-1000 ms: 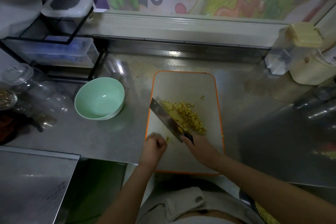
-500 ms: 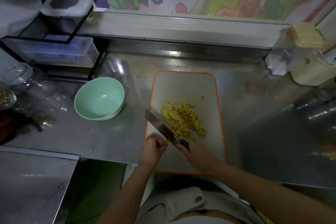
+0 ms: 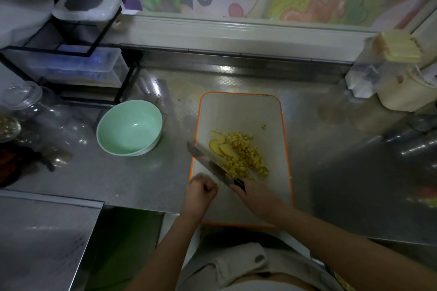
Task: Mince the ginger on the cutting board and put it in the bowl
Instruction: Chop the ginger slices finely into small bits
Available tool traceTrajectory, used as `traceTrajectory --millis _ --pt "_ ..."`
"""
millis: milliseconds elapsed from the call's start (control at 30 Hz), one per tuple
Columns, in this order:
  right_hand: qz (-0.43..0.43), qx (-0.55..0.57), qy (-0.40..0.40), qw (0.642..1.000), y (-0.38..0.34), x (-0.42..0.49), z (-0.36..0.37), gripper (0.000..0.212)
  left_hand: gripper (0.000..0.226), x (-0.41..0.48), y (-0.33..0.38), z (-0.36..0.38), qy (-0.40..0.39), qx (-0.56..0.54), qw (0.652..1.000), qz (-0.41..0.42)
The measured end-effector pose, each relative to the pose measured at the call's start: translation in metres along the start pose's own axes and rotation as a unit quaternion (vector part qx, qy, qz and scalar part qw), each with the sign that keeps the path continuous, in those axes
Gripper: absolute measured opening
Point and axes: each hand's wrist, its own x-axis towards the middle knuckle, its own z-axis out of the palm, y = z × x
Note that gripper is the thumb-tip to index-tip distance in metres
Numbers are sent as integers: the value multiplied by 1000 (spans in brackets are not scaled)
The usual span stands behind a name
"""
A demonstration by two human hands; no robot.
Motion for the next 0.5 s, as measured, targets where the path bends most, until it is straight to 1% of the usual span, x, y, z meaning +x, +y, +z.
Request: traceTrajectory --millis 200,367,433,500 --pt "22 9 46 999 -1 -1 -10 36 20 -3 6 -2 20 1 1000 24" --pt "9 23 60 998 -2 -9 -8 30 17 -4 9 -5 16 4 1000 10" --pt "5 16 56 998 -1 -11 -4 38 19 -5 9 -4 18 9 1000 7" --pt "-3 17 54 998 -2 -13 -2 40 22 -5 9 -3 21 5 1000 4"
